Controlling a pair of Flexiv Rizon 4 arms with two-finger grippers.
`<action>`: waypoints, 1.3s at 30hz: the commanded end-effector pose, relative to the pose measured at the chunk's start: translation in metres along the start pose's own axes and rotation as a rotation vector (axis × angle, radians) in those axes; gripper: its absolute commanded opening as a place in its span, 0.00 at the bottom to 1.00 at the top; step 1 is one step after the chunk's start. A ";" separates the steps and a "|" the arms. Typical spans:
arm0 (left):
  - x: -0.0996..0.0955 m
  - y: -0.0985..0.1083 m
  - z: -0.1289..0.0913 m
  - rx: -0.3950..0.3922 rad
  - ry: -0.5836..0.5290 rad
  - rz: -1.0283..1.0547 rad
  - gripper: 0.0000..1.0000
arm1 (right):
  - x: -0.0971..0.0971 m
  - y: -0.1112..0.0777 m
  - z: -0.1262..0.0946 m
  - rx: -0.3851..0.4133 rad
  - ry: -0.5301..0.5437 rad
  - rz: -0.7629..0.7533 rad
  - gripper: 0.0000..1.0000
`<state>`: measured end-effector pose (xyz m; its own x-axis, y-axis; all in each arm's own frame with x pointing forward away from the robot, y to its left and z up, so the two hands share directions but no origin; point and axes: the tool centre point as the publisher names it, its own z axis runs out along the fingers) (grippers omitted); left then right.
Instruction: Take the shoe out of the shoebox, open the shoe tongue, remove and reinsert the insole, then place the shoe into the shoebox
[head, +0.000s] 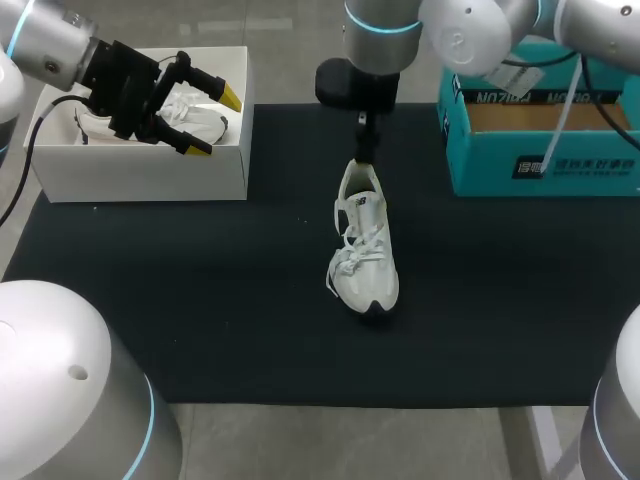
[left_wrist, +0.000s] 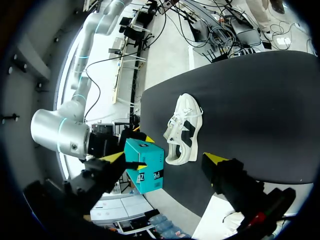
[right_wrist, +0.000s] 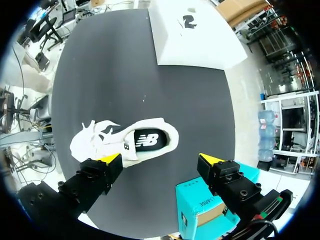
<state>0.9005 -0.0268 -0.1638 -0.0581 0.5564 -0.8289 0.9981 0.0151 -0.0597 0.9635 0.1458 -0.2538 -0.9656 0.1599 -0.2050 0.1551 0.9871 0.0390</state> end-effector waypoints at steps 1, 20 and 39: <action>0.000 0.000 0.000 0.001 0.002 0.000 1.00 | 0.009 0.003 -0.006 0.060 0.010 0.073 1.00; 0.000 0.000 0.000 0.001 0.002 0.000 1.00 | 0.092 0.007 -0.027 0.017 -0.011 0.063 1.00; 0.000 0.000 0.000 0.001 0.002 0.000 1.00 | -0.006 0.009 0.023 0.013 -0.035 0.028 1.00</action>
<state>0.9005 -0.0268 -0.1637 -0.0580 0.5564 -0.8289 0.9981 0.0150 -0.0597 0.9621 0.1483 -0.2625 -0.9469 0.1979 -0.2533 0.1939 0.9802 0.0409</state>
